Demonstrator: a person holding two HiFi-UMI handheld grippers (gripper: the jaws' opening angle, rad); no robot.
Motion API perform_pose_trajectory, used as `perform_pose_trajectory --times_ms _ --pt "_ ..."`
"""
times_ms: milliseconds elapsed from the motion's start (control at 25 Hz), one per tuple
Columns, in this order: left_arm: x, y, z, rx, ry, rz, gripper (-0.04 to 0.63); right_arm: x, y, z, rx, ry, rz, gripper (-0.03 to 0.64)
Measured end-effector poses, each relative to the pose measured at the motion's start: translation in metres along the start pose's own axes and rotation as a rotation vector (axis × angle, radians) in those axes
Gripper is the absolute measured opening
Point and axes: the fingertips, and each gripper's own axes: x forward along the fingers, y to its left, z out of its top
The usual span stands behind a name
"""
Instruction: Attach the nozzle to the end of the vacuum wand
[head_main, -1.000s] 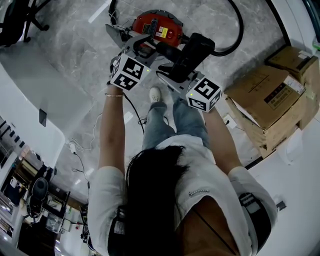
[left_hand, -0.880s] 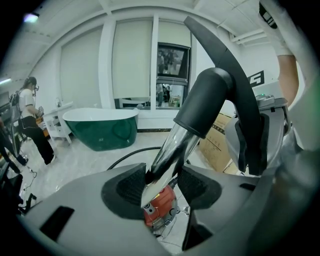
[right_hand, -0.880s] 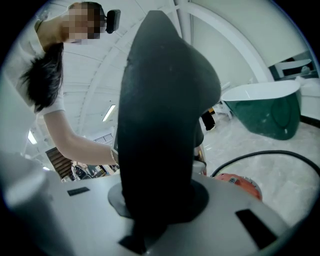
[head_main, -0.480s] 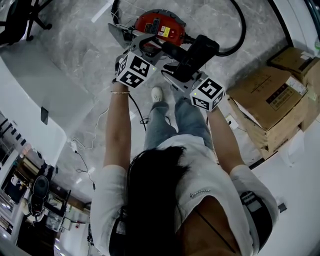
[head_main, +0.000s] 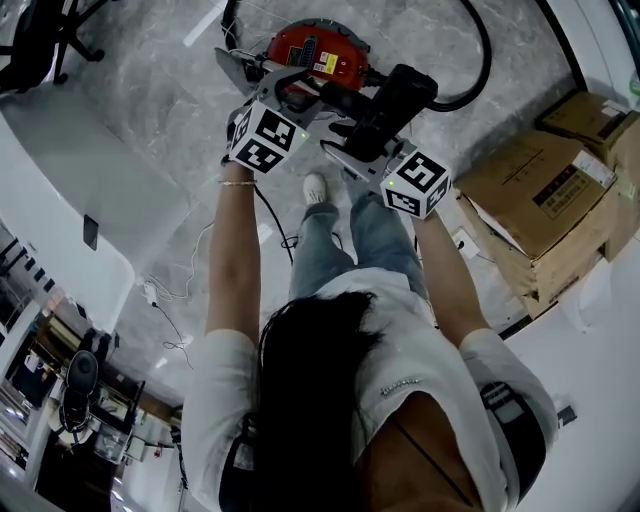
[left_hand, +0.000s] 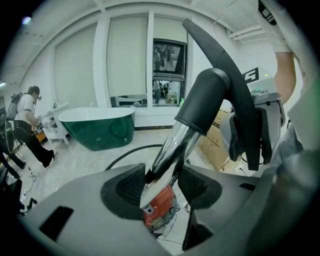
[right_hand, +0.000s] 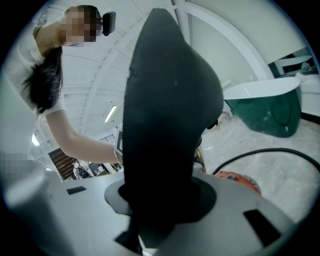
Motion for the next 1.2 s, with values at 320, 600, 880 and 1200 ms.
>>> perform_pose_trajectory --times_ms 320,600,880,1200 --pt "0.002 -0.002 0.0 0.002 0.003 0.003 0.201 -0.008 -0.005 -0.005 0.031 0.016 -0.004 0.235" --pt "0.004 -0.003 -0.001 0.015 0.007 0.003 0.201 -0.022 -0.012 -0.008 0.076 0.001 -0.055 0.31" --pt "0.006 -0.005 -0.001 0.024 0.008 0.007 0.201 -0.04 -0.009 -0.007 0.108 -0.018 -0.073 0.337" --pt "0.009 -0.007 -0.002 0.046 0.01 0.023 0.201 -0.056 -0.016 -0.001 0.155 -0.081 -0.11 0.36"
